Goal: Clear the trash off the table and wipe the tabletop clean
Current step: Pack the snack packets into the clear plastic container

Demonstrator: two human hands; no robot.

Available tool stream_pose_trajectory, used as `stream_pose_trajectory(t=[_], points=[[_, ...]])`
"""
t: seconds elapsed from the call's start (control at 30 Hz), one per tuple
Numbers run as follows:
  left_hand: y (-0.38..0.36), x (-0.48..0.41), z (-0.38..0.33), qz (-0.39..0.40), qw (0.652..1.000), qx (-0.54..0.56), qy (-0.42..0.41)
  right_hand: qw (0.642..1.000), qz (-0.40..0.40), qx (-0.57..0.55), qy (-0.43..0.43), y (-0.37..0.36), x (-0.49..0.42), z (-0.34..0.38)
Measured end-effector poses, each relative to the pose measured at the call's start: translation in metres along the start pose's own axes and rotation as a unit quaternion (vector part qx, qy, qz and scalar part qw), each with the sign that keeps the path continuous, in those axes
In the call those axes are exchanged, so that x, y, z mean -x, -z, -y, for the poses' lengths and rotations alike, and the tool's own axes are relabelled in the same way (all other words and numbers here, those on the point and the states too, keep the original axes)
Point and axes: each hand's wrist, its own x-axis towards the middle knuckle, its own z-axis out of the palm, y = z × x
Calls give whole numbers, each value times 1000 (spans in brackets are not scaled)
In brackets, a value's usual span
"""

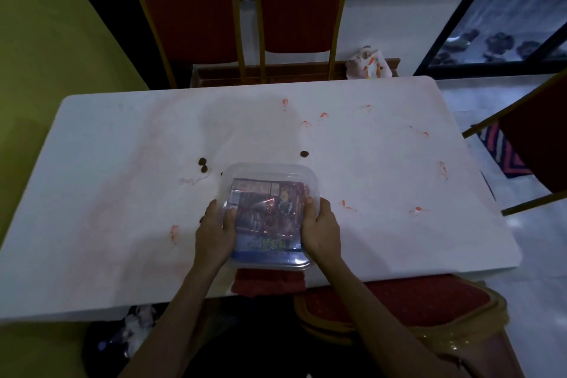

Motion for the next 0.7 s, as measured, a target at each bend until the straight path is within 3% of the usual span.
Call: stream_pose_trajectory(t=[0.27, 0.7], points=[[3, -3, 7, 0, 993, 22, 114, 993, 48, -98, -33, 6, 1, 6], [111, -39, 51, -62, 983, 126, 117, 982, 107, -157, 2, -72, 9, 99]])
